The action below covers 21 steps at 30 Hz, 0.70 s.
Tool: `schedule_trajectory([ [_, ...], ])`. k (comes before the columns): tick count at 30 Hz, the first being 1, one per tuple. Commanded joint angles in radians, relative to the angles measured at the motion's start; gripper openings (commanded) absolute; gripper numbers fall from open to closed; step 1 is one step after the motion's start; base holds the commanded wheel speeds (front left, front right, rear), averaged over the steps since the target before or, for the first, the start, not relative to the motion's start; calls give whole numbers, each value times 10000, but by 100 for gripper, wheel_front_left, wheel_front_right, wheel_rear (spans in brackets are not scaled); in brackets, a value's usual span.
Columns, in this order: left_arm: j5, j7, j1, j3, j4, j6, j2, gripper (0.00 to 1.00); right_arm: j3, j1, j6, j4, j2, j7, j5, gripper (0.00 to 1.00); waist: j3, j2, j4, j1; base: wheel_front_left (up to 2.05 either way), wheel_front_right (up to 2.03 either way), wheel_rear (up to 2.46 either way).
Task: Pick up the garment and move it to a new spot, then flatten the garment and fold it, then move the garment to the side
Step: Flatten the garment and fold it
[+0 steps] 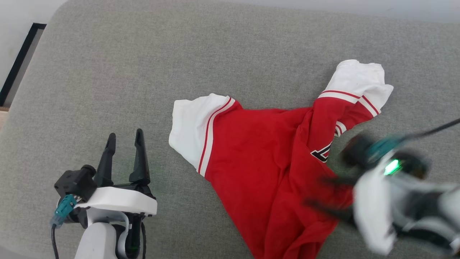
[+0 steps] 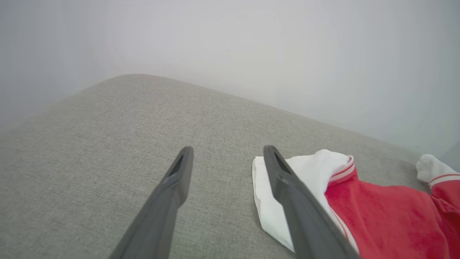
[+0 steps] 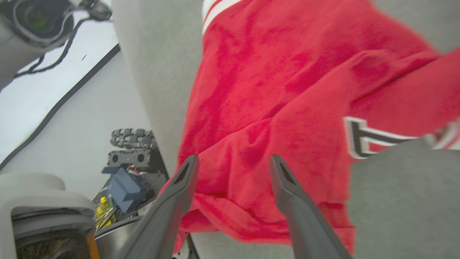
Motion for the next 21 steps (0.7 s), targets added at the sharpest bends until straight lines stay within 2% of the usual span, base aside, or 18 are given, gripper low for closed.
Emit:
schedule_trajectory([
  [1,-66,-50,-27,-59,-32,-38,20,100,-714,-189,-4,98,-224,87,-31,100,33,-1,25,0,0,0,0],
  [2,-66,-50,-27,-59,-32,-38,20,100,-714,-189,-4,98,-224,87,-31,100,33,-1,25,0,0,0,0],
  [3,-181,-50,-42,-138,-29,-26,21,100,-1629,-411,-4,441,-419,241,-83,100,110,-1,93,0,0,0,0],
  [4,-181,-50,-42,-138,-29,-26,21,100,-1629,-411,-4,441,-419,241,-83,100,110,-1,93,0,0,0,0],
  [6,-301,-50,-109,-270,-33,-12,18,100,-2480,-813,-4,998,-639,316,-393,100,222,-1,218,0,0,0,0],
  [11,-639,-50,-333,-699,-20,65,21,100,-3758,-2224,-4,3015,-706,-99,-1455,100,690,-1,694,0,0,0,0],
  [17,-1078,-50,-594,-1240,-4,180,18,100,-3465,-4061,-4,5318,-917,-60,-2453,100,1397,-1,1368,0,0,0,0],
  [21,-1270,-48,-746,-1500,-43,260,12,100,-2682,-5014,-5,6363,-1092,609,-2649,100,1814,-1,1694,0,0,0,0],
])
